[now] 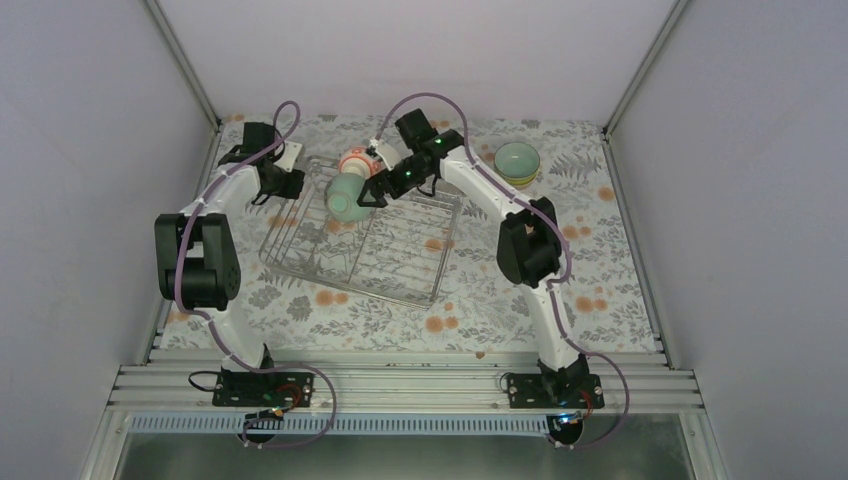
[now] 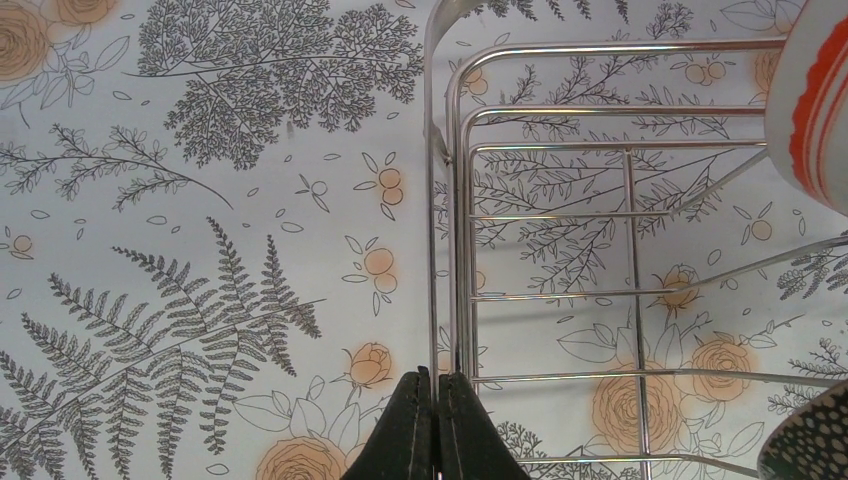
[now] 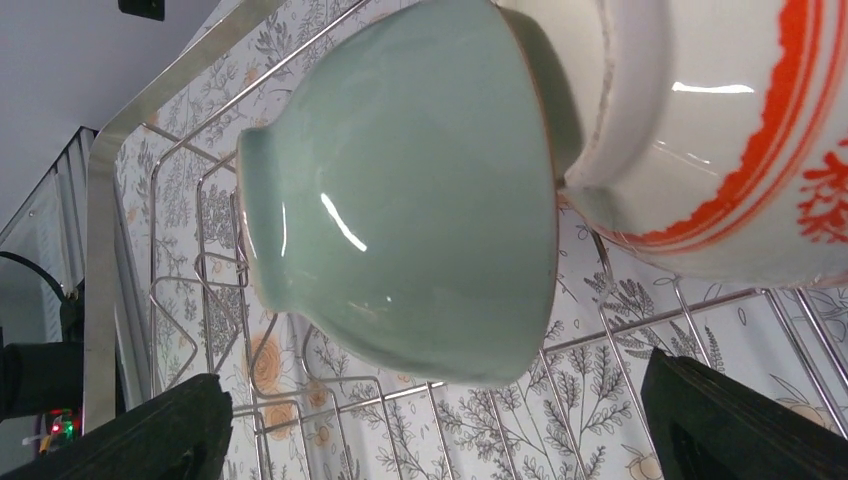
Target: Unload the bowls from the dish rack
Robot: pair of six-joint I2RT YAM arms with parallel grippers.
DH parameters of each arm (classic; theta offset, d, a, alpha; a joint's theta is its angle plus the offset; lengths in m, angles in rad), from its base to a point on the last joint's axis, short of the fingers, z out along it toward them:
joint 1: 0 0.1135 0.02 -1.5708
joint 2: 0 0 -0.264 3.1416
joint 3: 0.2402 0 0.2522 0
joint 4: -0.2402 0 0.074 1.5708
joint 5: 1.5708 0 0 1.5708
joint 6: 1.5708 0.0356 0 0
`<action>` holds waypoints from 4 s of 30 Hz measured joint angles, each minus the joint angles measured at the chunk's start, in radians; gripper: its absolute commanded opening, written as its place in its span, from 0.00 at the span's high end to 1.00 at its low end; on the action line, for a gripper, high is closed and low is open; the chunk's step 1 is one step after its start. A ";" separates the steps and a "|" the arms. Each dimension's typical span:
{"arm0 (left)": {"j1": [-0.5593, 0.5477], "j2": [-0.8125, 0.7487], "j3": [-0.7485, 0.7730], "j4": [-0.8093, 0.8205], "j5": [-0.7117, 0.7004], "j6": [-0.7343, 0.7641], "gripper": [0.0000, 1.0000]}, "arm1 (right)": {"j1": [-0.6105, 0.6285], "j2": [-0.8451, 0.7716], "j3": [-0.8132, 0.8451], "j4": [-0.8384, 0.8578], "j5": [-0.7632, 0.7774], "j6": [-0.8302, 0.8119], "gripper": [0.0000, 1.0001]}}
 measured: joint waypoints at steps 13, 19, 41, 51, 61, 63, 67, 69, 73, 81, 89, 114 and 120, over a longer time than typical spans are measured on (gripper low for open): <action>-0.009 0.000 0.001 0.003 -0.014 -0.003 0.98 | 0.063 0.000 -0.056 0.107 0.057 0.105 0.00; -0.010 0.000 0.001 0.005 -0.018 -0.003 0.98 | 0.069 -0.005 -0.145 0.217 0.076 0.189 0.00; -0.014 0.003 0.001 0.014 -0.021 -0.003 0.98 | 0.096 -0.087 -0.258 0.410 0.173 0.308 0.43; -0.021 0.004 0.001 0.014 -0.015 -0.002 0.98 | 0.100 -0.180 -0.327 0.398 0.200 0.285 0.51; -0.021 0.015 0.013 0.014 -0.012 0.010 0.98 | 0.100 -0.333 -0.376 0.322 0.103 0.224 0.55; -0.020 0.015 0.013 0.014 -0.012 0.012 0.98 | 0.095 -0.362 -0.387 0.320 0.102 0.210 0.57; -0.020 0.015 0.013 0.015 -0.012 0.013 0.98 | 0.069 -0.419 -0.391 0.296 0.130 0.168 0.59; -0.020 0.015 0.013 0.015 -0.011 0.013 0.98 | 0.039 -0.444 -0.391 0.291 0.151 0.146 0.60; -0.020 0.015 0.013 0.015 -0.011 0.014 0.98 | -0.048 -0.474 -0.392 0.284 0.204 0.101 0.59; -0.020 0.015 0.013 0.014 -0.007 0.014 0.98 | -0.200 -0.525 -0.439 0.274 0.430 -0.029 0.63; -0.019 0.015 0.013 0.014 -0.003 0.018 0.98 | -0.311 -0.528 -0.438 0.255 0.592 -0.146 0.69; -0.014 0.014 0.013 0.015 0.014 0.021 0.98 | -0.478 -0.502 -0.535 0.334 0.769 -0.279 0.70; -0.014 0.014 0.013 0.015 0.015 0.021 0.98 | -0.490 -0.468 -0.573 0.357 0.768 -0.280 0.70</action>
